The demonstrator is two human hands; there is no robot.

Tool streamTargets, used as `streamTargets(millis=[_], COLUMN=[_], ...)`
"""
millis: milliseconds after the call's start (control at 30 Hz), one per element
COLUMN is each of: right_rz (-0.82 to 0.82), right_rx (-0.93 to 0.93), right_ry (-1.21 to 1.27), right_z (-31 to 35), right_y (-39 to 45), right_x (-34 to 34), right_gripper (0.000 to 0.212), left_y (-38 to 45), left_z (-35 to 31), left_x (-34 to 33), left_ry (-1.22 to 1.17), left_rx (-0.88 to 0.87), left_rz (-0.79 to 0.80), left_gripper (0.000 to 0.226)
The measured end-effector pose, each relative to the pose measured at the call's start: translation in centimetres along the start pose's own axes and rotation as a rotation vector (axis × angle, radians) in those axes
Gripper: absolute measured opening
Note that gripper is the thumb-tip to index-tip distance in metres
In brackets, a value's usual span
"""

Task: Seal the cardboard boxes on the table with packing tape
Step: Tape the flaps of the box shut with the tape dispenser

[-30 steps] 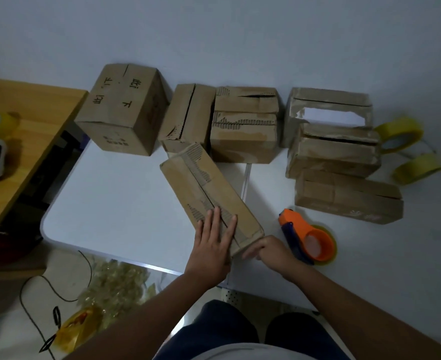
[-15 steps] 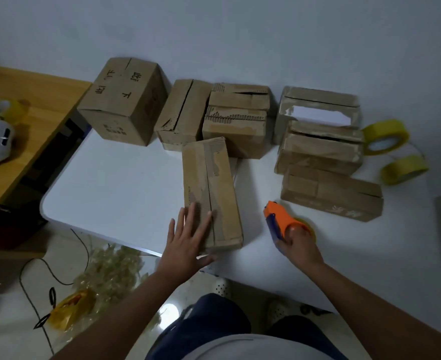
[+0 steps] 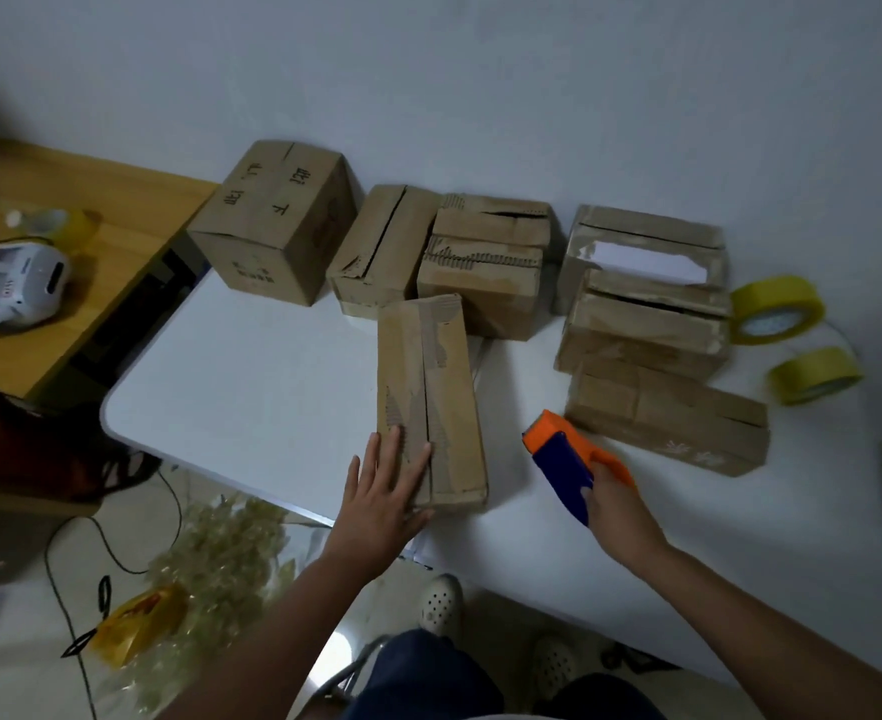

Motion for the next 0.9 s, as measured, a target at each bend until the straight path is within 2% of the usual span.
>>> streamTargets(millis=[100,167,200,233,300,400,467,567,800,900], right_rz=[0.06,0.095,0.111,0.124,0.117,0.054,0.039,0.058,0.06,0.066], right_rx=[0.022,-0.035,-0.06,-0.069,-0.017,0.054,0.086,0.117,0.152,0.177], right_ry=[0.197,0.269,0.317,0.364,0.417,0.378,0.345,0.307,0.263,0.264], right_z=[0.9,1.3,1.5,1.9,3.0,4.5,5.0,5.2,5.3,5.8], right_y=[-1.2,-1.6,-1.9,-2.2,-2.8,-3.7,-4.0,-4.4,-4.5,-4.6], right_x=[2.4,3.7,4.2,4.7,5.8,7.0,7.5,7.9,7.9,8.0], right_gripper=[0.035,0.026,0.021,0.021,0.034,0.047,0.046,0.04,0.032,0.031], left_y=[0.3,0.7,1.0,1.4,2.5,3.9,4.4,4.4,4.0,3.8], left_z=[-2.0,-4.1,-5.1,-5.9,-6.7,-7.4,-7.5,-7.5,-7.6,-7.2], left_x=[1.3,3.4,4.5,5.4,6.0,5.6,5.4,5.5,5.8,5.5], left_ry=[-0.087,-0.315,-0.487,-0.669,-1.056,-1.563,-1.65,-1.691,-1.715,-1.68], left_rx=[-0.054,-0.058,-0.004,0.087,0.348,0.672,0.77,0.788,0.713,0.697], left_rz=[-0.05,-0.103,-0.085,-0.042,0.075,0.217,0.278,0.342,0.371,0.395], left_gripper=[0.077,0.071,0.064,0.055,0.038,0.03,0.035,0.039,0.016,0.013])
Point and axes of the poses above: each hand's wrist, its own y-axis towards the middle knuckle, its own x-axis out of the back of the hand, z = x × y, the point moved 3 cm from there along y, towards the middle knuckle, and after that the axes turned 2 degrees about -y, right-handed, at the moved point
